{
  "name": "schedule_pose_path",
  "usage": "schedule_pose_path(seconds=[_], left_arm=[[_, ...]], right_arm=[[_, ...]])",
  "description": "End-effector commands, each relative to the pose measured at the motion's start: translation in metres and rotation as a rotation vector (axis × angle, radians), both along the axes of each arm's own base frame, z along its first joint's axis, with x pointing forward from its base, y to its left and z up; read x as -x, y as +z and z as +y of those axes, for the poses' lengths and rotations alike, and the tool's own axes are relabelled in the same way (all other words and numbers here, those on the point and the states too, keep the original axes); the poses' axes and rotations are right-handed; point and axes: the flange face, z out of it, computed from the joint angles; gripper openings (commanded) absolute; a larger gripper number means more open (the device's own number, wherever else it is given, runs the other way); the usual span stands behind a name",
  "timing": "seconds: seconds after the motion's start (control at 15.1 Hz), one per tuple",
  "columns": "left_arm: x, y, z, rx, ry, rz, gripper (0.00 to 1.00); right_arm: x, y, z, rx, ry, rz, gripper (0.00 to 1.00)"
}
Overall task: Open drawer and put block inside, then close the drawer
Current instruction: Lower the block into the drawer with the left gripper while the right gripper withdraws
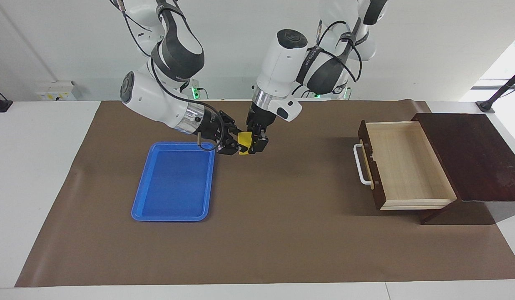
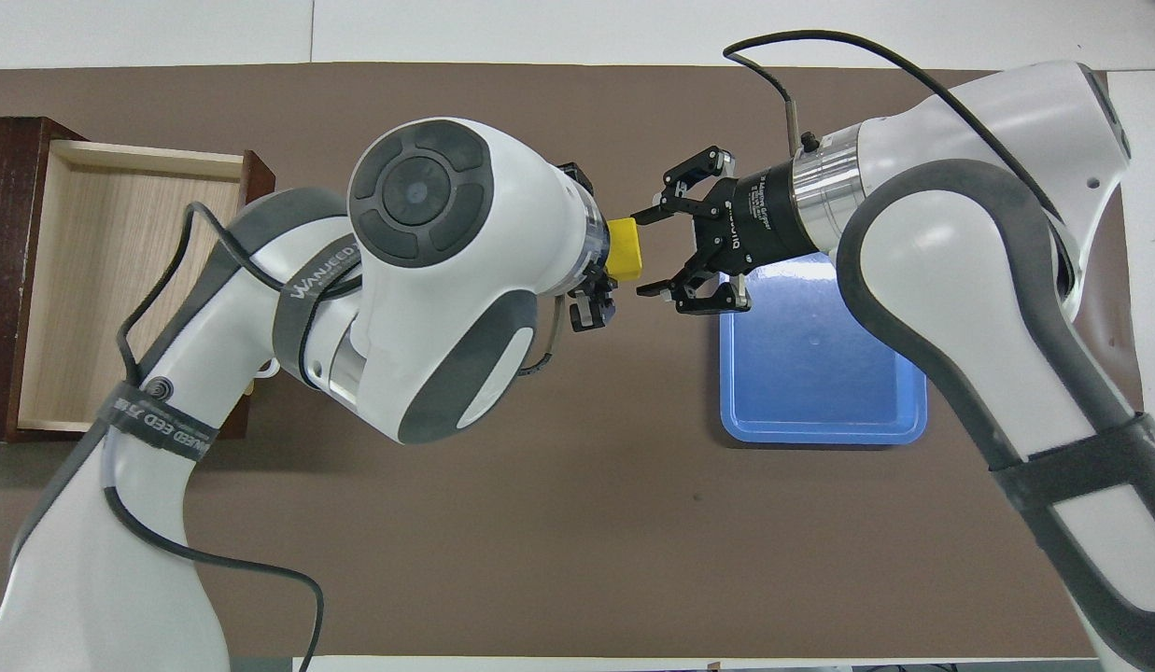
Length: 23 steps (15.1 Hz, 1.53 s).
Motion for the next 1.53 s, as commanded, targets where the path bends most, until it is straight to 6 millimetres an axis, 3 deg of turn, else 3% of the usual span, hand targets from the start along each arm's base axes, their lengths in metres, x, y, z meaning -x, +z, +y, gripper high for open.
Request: schedule_pose_path(seconds=[0.0, 0.2, 0.33, 0.46, 0.53, 0.66, 0.8, 0.86, 1.0, 1.06, 1.13, 1.26, 1.33, 1.46], left_arm=[[-0.016, 0.03, 0.077, -0.056, -0.055, -0.005, 0.0], [-0.047, 0.04, 0.184, -0.136, -0.209, 0.011, 0.0], [-0.067, 0.029, 0.258, -0.162, -0.253, 0.01, 0.0], [-0.076, 0.015, 0.333, -0.186, -0.297, -0.022, 0.0], [-0.071, 0.006, 0.36, -0.2, -0.311, -0.034, 0.0], [-0.059, -0.018, 0.391, -0.226, -0.351, -0.057, 0.0], [-0.052, -0.051, 0.425, -0.237, -0.314, -0.052, 0.0], [-0.052, -0.057, 0.439, -0.24, -0.288, -0.053, 0.0], [-0.044, -0.075, 0.452, -0.237, -0.282, -0.02, 0.0], [-0.039, -0.081, 0.453, -0.236, -0.285, -0.008, 0.07], [-0.036, -0.085, 0.455, -0.237, -0.287, -0.002, 0.27], [-0.027, -0.093, 0.469, -0.239, -0.267, 0.007, 0.77], [-0.024, -0.096, 0.469, -0.241, -0.274, 0.008, 0.95], [-0.029, -0.09, 0.463, -0.242, -0.276, -0.004, 1.0]], right_arm=[[0.0, 0.005, -0.005, -0.014, -0.034, 0.01, 1.0], [-0.003, 0.004, -0.012, -0.005, -0.036, 0.006, 1.0], [-0.01, 0.011, -0.031, 0.037, -0.02, -0.03, 1.0], [-0.01, 0.007, -0.055, 0.167, 0.154, -0.125, 1.0], [-0.006, 0.007, -0.067, 0.21, 0.285, -0.187, 1.0], [-0.002, 0.004, -0.097, 0.285, 0.498, -0.276, 1.0], [0.004, 0.011, -0.122, 0.334, 0.698, -0.361, 1.0], [0.009, 0.017, -0.131, 0.359, 0.807, -0.403, 1.0], [0.017, 0.031, -0.153, 0.42, 0.986, -0.46, 1.0], [0.021, 0.04, -0.164, 0.445, 1.078, -0.493, 1.0], [0.024, 0.049, -0.176, 0.462, 1.157, -0.532, 1.0], [0.031, 0.067, -0.203, 0.484, 1.286, -0.598, 1.0], [0.036, 0.078, -0.212, 0.496, 1.338, -0.63, 1.0], [0.049, 0.097, -0.225, 0.516, 1.434, -0.647, 1.0]])
